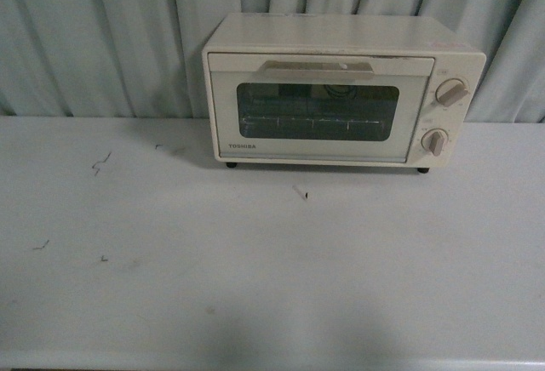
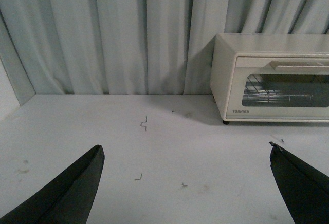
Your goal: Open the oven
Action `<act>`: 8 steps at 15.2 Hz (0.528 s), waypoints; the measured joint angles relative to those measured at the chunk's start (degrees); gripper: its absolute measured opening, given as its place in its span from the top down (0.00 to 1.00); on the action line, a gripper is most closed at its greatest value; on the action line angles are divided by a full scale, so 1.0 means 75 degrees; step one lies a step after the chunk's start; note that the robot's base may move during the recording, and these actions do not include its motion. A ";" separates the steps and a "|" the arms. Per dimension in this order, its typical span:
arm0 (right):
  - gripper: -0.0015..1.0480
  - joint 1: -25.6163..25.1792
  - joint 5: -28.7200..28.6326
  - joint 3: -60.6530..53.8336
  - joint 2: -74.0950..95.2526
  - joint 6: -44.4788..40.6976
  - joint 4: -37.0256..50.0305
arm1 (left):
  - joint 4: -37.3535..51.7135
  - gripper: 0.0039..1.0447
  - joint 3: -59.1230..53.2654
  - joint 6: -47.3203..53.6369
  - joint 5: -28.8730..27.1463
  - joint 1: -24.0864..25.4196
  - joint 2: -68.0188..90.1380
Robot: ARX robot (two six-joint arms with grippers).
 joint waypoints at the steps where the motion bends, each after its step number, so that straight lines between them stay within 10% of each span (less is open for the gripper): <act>1: 0.06 0.0000 0.0000 0.0000 0.0000 0.0000 0.0000 | 0.0000 0.06 0.0000 0.0000 0.0000 0.0000 0.0000; 8: 0.06 0.0000 0.0000 0.0000 0.0000 0.0000 0.0009 | 0.0003 0.06 -0.0003 0.0000 0.0000 0.0000 0.0000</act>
